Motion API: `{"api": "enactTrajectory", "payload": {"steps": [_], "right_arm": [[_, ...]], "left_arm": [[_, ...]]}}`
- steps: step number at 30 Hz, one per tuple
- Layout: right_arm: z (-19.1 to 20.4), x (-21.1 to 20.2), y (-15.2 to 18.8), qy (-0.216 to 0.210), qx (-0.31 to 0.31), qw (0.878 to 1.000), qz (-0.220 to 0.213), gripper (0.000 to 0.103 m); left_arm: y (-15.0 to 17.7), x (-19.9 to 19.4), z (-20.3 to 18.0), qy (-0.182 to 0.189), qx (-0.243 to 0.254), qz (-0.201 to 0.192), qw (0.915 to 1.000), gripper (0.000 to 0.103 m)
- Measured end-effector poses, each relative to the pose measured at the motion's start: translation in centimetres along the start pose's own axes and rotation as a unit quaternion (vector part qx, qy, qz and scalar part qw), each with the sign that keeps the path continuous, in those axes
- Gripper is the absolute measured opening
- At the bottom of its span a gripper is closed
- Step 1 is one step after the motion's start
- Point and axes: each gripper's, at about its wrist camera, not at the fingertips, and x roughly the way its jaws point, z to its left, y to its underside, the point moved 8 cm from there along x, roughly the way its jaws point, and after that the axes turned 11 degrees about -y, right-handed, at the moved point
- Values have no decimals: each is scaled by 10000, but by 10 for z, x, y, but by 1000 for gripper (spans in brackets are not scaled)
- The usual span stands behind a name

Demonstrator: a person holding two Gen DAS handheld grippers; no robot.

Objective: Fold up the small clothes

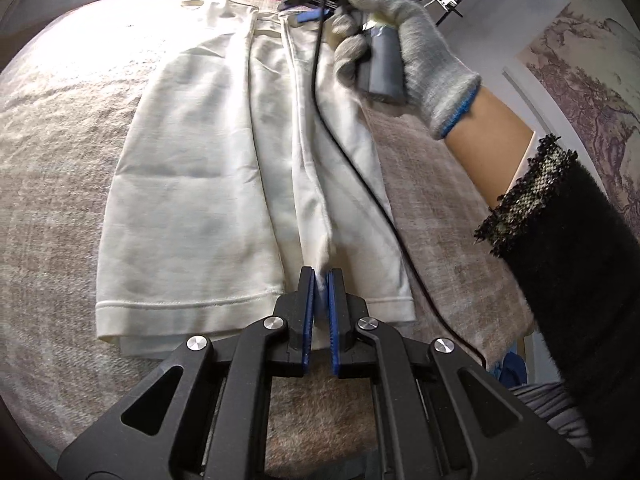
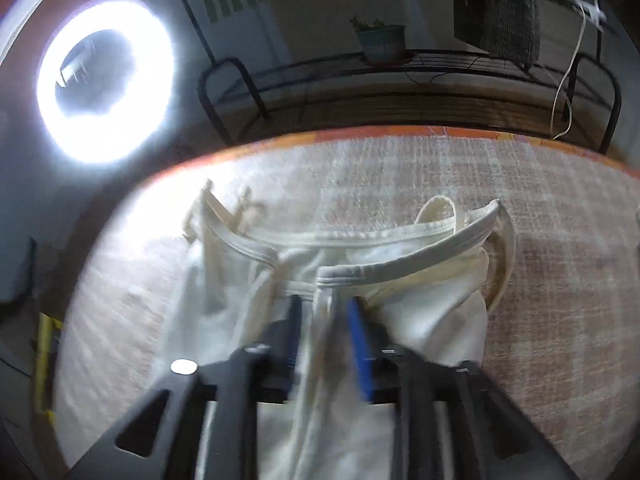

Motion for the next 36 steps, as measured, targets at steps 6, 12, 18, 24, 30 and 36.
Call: {"api": "enactTrajectory", "payload": {"steps": [6,12,18,24,30,36], "right_arm": [[7,-54,-4,-405,341,9979,-382,31],[26,-125,16,-548,317,9966,-522,31],[55,-193,69,-562,147,9973,-444,31],[61,-216,170,-409,293,9986,161,35],[47,-196,252,-441,847,9926,754,44],[40,-170,290,-924,1390,9804,1044,43]], "left_arm": [[7,-21,3,50,184,-116,9998,17],[7,-49,10,110,360,-378,9986,17],[-1,-75,40,-89,162,-658,9977,27],[-5,-72,92,-336,-459,-498,9971,37],[12,-47,121,-163,-1046,71,9944,37],[11,-31,114,-14,-1105,240,9936,34]]}}
